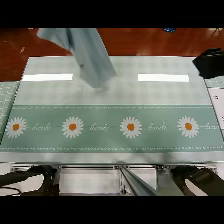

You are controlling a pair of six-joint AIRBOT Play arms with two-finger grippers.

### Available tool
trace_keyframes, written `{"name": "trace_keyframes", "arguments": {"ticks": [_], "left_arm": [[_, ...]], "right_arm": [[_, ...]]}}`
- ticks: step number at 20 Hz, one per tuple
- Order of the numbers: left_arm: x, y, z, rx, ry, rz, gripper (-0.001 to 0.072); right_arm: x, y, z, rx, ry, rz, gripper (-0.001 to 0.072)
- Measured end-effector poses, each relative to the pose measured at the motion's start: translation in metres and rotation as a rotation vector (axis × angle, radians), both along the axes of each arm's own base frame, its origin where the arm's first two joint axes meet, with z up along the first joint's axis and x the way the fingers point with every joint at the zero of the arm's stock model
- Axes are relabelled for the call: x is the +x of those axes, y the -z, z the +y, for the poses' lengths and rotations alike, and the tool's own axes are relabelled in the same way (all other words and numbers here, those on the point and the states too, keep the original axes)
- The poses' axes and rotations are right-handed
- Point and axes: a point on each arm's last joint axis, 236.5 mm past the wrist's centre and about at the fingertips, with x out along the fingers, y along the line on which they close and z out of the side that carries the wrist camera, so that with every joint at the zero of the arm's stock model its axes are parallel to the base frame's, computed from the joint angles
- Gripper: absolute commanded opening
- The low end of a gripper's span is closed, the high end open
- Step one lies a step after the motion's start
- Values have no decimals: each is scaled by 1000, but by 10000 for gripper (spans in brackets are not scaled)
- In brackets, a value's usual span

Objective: Fold the shirts.

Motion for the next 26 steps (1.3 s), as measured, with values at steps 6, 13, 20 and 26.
{"name": "trace_keyframes", "arguments": {"ticks": [6, 13, 20, 26], "left_arm": [[-86, -124, -3, -178, 26, -285, 25], [-169, -109, -55, -194, 226, -257, 25], [-217, 62, -98, -221, 310, 125, 26], [-243, 263, -87, -103, 223, 519, 422]], "right_arm": [[-30, -31, -5, 62, -12, -86, 408], [-41, -30, -7, 69, -14, -74, 409], [-45, -25, -2, 94, -22, -46, 409], [-48, 44, 17, 91, -69, 142, 409]]}}
